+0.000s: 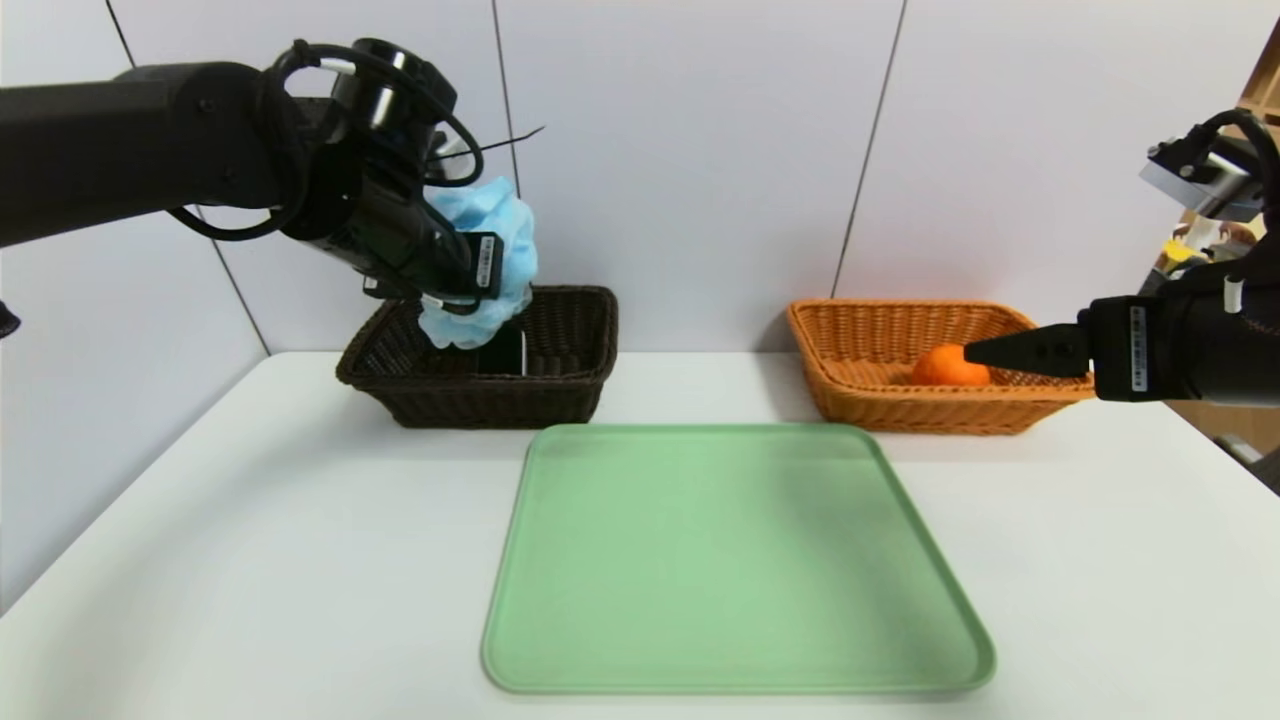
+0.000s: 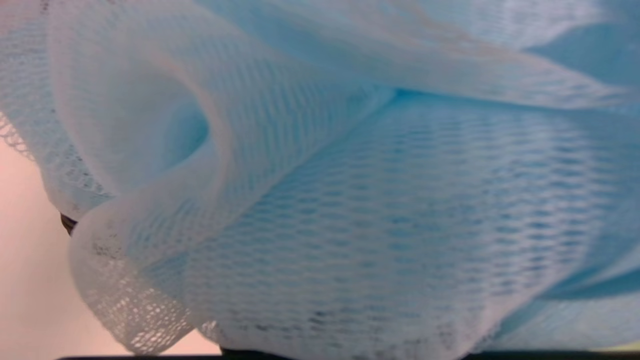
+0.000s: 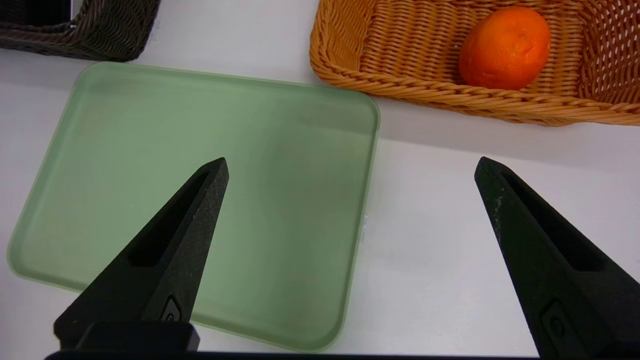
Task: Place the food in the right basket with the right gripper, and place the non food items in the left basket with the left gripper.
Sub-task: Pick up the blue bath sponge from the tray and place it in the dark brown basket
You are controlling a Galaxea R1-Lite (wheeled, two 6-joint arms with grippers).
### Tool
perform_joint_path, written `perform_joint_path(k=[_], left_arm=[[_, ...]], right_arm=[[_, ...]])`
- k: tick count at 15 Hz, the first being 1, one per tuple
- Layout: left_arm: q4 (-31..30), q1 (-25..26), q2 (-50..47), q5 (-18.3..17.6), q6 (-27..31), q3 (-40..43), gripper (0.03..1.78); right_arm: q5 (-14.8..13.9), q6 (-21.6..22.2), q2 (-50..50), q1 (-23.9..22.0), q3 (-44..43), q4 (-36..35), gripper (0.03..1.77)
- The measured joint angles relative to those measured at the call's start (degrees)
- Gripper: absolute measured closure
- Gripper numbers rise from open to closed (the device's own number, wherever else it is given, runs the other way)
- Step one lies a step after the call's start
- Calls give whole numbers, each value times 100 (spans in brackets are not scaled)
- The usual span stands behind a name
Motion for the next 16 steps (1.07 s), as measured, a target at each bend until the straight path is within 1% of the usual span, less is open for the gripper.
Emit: perform_joint_path(k=[4,7,9,11,14,16], left_arm=[[-295,202,386,-1,6,-39,127],[-325,345,564,2,11,-44,130],[-406,382,634,2,9,-46,103],[-455,417,686,0,11,-46,82],[-483,450,724,2,9,-46,59],[-478,456,741,2,4,-46,48]], right_arm=[[-5,67,-61,-15,9,30,10],[2,78,-122,-43,34,39,10],[-2,80,-151,-56,44,39,10],[-2,80,-163,-59,48,41,10],[-5,78,-168,-63,48,39,10],[-2,80,-168,-67,48,41,10]])
